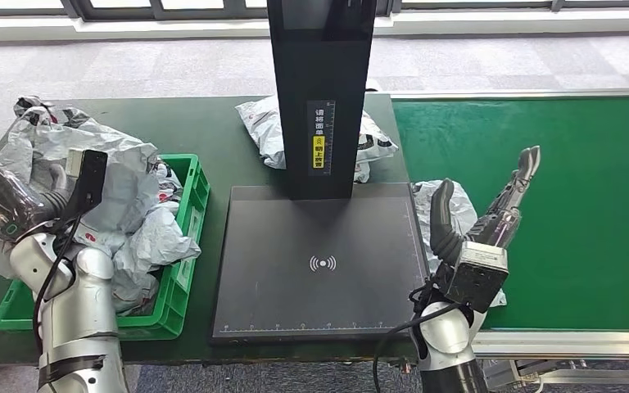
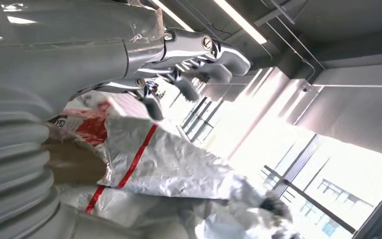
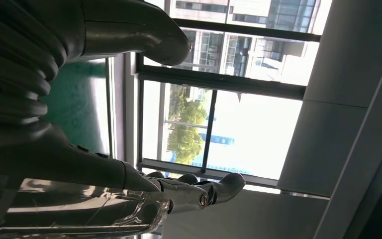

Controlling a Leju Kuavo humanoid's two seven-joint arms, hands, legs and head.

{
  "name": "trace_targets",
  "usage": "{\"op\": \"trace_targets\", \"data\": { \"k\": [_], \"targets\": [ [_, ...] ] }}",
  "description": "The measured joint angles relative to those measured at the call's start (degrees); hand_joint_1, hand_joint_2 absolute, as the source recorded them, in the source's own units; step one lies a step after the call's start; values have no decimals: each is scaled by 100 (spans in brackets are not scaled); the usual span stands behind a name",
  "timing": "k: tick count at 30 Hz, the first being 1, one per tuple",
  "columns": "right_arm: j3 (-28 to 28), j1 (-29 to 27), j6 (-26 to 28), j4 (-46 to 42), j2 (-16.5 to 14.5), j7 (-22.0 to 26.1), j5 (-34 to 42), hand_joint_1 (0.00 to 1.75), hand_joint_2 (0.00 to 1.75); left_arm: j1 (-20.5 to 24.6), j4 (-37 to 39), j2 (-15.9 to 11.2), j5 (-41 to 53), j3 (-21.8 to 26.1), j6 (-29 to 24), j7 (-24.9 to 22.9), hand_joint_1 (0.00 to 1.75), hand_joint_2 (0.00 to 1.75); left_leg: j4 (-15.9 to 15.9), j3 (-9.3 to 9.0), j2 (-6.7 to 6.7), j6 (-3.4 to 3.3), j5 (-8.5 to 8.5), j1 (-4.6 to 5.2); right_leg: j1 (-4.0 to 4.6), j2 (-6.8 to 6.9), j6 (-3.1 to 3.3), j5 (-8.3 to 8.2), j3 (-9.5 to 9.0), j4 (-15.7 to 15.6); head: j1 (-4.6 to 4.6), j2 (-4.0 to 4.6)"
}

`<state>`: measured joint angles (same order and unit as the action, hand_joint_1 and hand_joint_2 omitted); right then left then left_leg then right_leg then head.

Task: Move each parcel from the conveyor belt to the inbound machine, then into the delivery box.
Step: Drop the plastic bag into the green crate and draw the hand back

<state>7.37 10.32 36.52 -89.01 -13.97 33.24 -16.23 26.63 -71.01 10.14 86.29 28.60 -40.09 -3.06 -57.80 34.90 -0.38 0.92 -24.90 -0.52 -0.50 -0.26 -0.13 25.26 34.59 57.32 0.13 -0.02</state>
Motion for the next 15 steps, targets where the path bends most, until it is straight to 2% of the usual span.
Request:
{"op": "trace_targets", "data": {
  "k": [8, 15],
  "targets": [
    [0, 15, -51, 10, 0, -31, -11, 0, 175, 0, 146, -28, -51, -108, 0, 67, 0, 175, 0, 0, -1, 0, -1, 0, 1, 0, 0, 1, 1, 0, 0, 0],
    [-2, 78, -89, 69, 0, -143, -162, 0, 175, 0, 250, -66, -322, -250, 0, 375, 0, 175, 0, 0, 0, 0, 0, 0, 1, 0, 0, 0, 1, 0, 1, 0]
  ]
}}
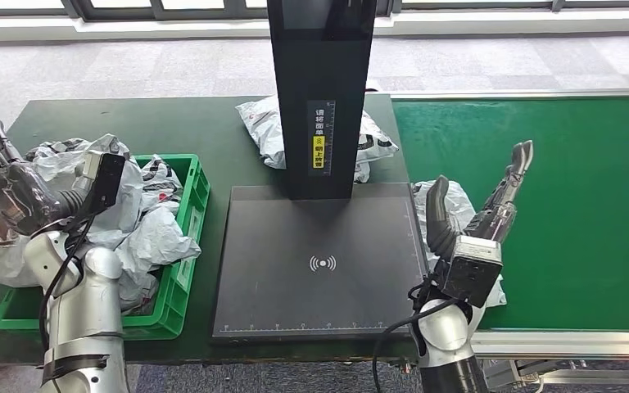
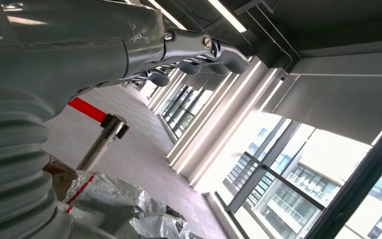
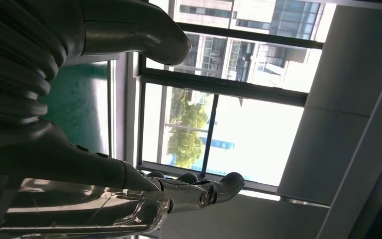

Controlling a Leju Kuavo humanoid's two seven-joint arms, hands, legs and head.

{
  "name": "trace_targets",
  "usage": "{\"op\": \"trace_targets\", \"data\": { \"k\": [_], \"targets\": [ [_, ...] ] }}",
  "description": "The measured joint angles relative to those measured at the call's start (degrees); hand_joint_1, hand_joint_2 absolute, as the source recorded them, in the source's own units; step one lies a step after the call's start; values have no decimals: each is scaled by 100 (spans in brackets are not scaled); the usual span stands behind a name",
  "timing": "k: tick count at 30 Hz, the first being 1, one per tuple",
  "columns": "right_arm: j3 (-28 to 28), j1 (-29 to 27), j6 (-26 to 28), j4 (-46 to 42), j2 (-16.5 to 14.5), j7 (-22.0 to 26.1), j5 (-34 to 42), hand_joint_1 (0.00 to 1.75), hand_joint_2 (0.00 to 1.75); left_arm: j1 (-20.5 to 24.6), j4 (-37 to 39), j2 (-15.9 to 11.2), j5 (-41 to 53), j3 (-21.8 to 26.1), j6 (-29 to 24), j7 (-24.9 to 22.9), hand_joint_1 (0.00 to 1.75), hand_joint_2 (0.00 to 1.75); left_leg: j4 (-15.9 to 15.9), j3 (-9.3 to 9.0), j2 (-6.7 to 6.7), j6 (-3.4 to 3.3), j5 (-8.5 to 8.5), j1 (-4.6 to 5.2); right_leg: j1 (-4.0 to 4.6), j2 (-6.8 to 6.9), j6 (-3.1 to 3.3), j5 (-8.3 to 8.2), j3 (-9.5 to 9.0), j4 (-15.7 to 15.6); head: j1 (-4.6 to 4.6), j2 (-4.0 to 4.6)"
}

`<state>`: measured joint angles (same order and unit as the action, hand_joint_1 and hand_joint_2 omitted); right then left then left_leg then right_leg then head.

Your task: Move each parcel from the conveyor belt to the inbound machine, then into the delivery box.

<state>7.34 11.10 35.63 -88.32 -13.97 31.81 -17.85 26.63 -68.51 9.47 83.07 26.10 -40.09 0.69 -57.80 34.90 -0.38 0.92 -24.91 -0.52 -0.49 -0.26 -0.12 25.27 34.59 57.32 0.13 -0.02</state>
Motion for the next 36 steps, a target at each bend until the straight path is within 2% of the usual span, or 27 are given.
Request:
{"op": "trace_targets", "data": {
  "k": [4, 7, 10, 12, 14, 16, 18, 20, 22, 24, 28, 31, 36],
  "targets": [
    [-10, 7, -23, 26, 0, -20, -34, 0, 175, -6, 23, -6, -54, -39, 0, 71, 0, 175, 0, 0, 0, 0, 0, 0, 0, -1, 0, 0, 1, 0, -1, 0],
    [-79, 31, -35, 67, 2, -79, -100, 0, 175, -65, -179, 41, -263, -47, -3, 420, 0, 175, 0, 1, 1, 0, 0, 0, 0, -1, 0, 0, 1, 0, -2, 0],
    [-216, 94, -26, 178, 11, -181, -196, 0, 175, -136, -636, 221, -714, 20, -8, 1200, 0, 175, 0, 2, 0, -1, -1, 0, -2, 0, -1, 1, 1, -1, -1, 0],
    [-338, 172, 14, 323, 38, -352, -358, 0, 175, -161, -981, 412, -1352, 147, -9, 1998, 0, 175, 0, 2, -1, -2, -2, 0, -3, 0, -1, 1, 0, -3, -1, 0],
    [-500, 291, 110, 584, 101, -680, -791, 0, 87, -218, -1299, 600, -2460, 226, -4, 2816, 0, 175, 0, 1, 0, -3, -3, 0, -7, 0, -2, 1, 0, -5, 0, 0],
    [-727, 461, 246, 962, 197, -1165, -1598, 0, 0, -395, -1604, 684, -4025, 49, 130, 3335, 0, 175, 0, -1, 2, -4, -3, 1, -11, -1, -4, -1, 1, -7, -1, 0],
    [-1067, 671, 355, 1416, 303, -1656, -2661, 0, 87, -668, -1985, 671, -5844, -382, 680, 3575, 0, 175, -1, 1, -2, -6, -3, 1, -11, 2, -8, -2, -1, -8, -2, 0],
    [-1481, 947, 365, 1986, 423, -2036, -3520, 0, 175, -952, -2442, 624, -7477, -889, 1742, 3716, 0, 175, -2, 4, -11, -8, -2, 2, -9, 8, -11, -3, -5, -8, -1, 0],
    [-1828, 1268, 241, 2662, 572, -2332, -3861, 0, 175, -1211, -2878, 587, -8616, -1326, 2906, 3810, 0, 175, -2, 5, -13, -10, -1, 2, -12, 10, -13, -4, -7, -8, 0, 0],
    [-2068, 1535, 27, 3315, 729, -2558, -3939, 0, 175, -1421, -3230, 571, -9322, -1626, 3785, 3841, 0, 175, -2, 5, -13, -11, 0, 3, -16, 8, -16, -6, -7, -8, 1, 0],
    [-2271, 1900, -492, 4375, 945, -2819, -3999, 0, 175, -1672, -3699, 564, -10077, -1942, 4954, 3789, 0, 175, -2, 4, -10, -12, -2, 7, -15, 5, -17, -7, -3, -8, -1, 0],
    [-2317, 2067, -802, 4904, 1022, -2929, -3991, 0, 175, -1745, -3899, 567, -10318, -2046, 5426, 3711, 0, 175, -2, 4, -11, -11, -2, 10, -11, 5, -15, -5, -2, -7, -2, 0],
    [-2357, 2238, -1146, 5420, 1096, -2965, -3887, 0, 175, -1765, -4045, 573, -10414, -2122, 5658, 3622, 0, 175, -1, 4, -10, -10, -2, 9, -7, 4, -12, -3, -1, -6, -1, 0]
  ]
}}
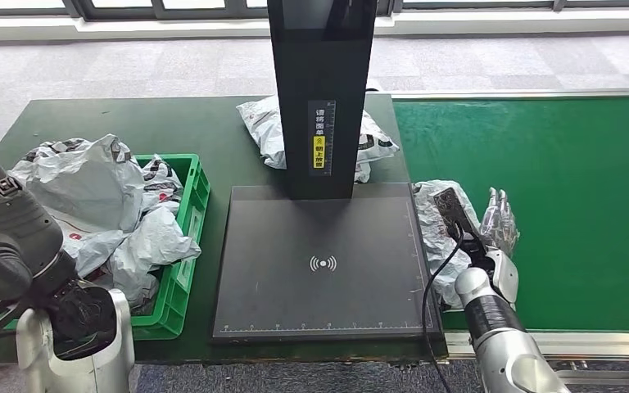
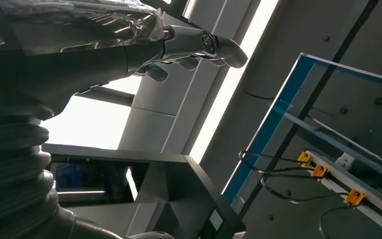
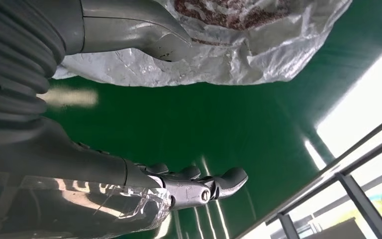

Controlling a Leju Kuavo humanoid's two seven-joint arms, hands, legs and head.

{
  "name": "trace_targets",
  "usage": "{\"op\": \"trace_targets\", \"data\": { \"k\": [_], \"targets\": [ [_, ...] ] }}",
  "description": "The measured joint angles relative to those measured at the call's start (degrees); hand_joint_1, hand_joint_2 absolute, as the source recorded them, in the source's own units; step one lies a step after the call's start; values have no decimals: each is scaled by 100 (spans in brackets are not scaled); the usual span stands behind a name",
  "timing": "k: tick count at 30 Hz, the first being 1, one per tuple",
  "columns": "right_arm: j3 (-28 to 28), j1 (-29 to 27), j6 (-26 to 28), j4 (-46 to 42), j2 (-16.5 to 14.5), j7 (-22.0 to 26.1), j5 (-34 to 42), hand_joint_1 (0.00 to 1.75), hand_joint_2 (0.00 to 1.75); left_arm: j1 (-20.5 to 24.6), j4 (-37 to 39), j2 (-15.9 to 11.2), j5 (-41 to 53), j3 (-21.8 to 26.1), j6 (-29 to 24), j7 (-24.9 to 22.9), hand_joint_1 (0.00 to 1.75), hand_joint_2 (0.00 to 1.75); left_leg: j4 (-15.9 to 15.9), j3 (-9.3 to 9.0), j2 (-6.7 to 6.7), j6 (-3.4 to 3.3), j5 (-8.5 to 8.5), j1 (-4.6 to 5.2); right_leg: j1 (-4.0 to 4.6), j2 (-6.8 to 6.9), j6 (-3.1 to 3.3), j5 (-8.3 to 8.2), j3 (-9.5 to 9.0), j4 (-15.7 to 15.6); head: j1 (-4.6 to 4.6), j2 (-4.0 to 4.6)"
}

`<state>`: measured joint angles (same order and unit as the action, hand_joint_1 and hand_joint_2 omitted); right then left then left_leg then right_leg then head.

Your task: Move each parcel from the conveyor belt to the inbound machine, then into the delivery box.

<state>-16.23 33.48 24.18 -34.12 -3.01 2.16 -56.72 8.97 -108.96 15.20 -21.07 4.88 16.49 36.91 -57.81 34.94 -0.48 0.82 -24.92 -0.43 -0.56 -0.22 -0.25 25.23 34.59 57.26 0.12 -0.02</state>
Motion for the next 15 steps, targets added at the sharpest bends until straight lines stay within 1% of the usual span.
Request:
{"op": "trace_targets", "data": {
  "k": [3, 9, 11, 15],
  "targets": [
    [-26, 52, -449, 187, 37, 133, 237, 0, 175, 7, -15, 7, -13, -10, 145, -34, 0, 175, 0, 0, 2, 0, 0, -1, -2, 0, 0, 0, 0, 0, 1, 0],
    [-202, 133, -1509, 493, 72, 820, 940, 0, 175, 72, -4, 23, 4, -18, 394, -47, 0, 175, 0, 0, 2, -1, 0, -1, -7, -1, -1, -1, 0, -1, 1, 0],
    [-225, 161, -1710, 554, 79, 968, 1062, 0, 175, 100, 4, 24, 11, -18, 442, -46, 0, 175, 0, 0, 3, -1, 0, -1, -8, -1, -1, -1, 0, -1, 1, 0],
    [-267, 216, -1906, 663, 92, 1019, 1102, 0, 175, 127, 34, 25, 21, -18, 481, -45, 0, 175, 0, 0, 3, -1, 0, -1, -7, -1, -1, -1, 0, -1, -1, 0]
  ]
}}
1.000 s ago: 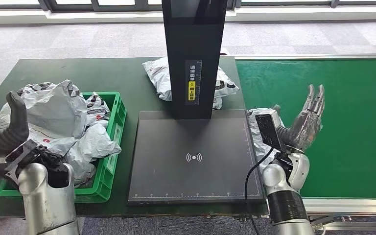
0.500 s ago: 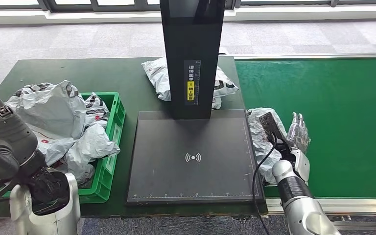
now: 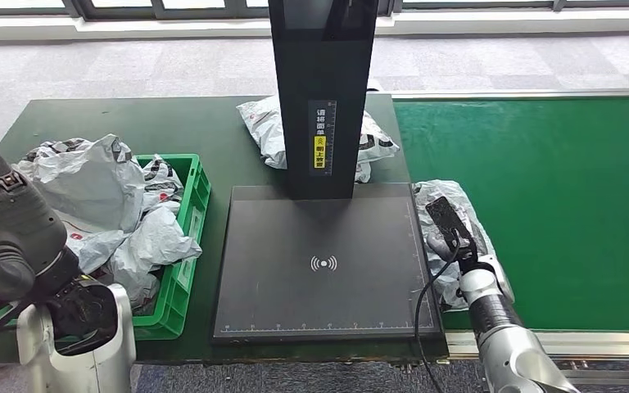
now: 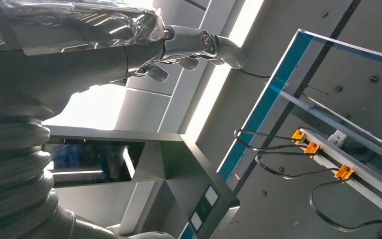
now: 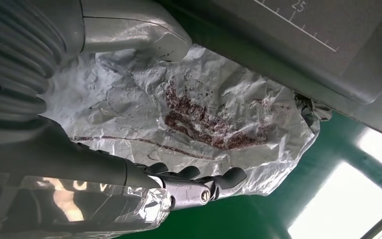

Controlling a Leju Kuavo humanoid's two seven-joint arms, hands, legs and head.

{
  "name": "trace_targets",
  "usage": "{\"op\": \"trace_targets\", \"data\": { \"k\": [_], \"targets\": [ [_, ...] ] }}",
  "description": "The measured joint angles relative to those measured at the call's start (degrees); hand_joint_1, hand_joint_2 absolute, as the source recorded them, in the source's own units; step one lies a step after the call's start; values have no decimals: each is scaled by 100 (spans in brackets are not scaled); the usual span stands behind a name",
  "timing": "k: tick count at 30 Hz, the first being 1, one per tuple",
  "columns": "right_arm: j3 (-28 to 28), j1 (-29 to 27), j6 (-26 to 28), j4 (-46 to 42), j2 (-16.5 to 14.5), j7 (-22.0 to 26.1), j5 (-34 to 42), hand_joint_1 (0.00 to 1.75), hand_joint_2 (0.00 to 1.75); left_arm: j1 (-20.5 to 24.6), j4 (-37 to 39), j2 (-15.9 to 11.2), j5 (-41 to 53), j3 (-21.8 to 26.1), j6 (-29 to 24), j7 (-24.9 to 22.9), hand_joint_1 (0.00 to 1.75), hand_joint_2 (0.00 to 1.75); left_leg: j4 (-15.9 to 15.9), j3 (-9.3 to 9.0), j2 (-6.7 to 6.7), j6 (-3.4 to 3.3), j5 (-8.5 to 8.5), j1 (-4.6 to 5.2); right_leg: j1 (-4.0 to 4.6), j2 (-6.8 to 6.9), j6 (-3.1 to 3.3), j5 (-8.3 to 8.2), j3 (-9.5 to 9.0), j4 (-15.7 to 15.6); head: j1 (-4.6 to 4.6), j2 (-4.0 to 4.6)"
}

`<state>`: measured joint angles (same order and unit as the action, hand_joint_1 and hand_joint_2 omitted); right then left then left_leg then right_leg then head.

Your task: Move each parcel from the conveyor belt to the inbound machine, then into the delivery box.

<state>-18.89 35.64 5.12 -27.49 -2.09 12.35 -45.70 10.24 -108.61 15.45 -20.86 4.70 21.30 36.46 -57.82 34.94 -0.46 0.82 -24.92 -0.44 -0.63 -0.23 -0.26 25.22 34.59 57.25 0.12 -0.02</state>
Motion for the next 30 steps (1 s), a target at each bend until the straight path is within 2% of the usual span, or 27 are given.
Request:
{"op": "trace_targets", "data": {
  "k": [6, 12, 17, 30],
  "targets": [
    [-3, 34, -88, 86, 18, -133, -47, 0, 175, 15, 26, 0, 15, 0, 16, -1, 0, 175, 0, 0, 0, 0, 0, 0, 1, 0, 0, 0, 0, 0, 1, 0],
    [35, 48, -87, 262, 61, -1583, -820, 0, 175, 76, 53, 0, 66, 0, 45, -95, 0, 175, 0, 1, -2, 0, 0, 0, 0, 2, 0, 0, -1, 0, 2, 0],
    [171, 45, 203, 335, 87, -2341, -1248, 0, 175, 82, 44, 0, 111, 0, -7, -181, 0, 175, 0, 0, -3, 0, 0, 0, 0, 1, 0, 0, -1, 0, 1, 0],
    [244, 32, 441, 335, 122, -2610, -1463, 0, 175, 66, -7, 0, 114, 0, -72, -227, 0, 175, 0, 0, -4, -1, 0, 0, 0, 2, 0, 0, -1, 0, 1, 0]
  ]
}}
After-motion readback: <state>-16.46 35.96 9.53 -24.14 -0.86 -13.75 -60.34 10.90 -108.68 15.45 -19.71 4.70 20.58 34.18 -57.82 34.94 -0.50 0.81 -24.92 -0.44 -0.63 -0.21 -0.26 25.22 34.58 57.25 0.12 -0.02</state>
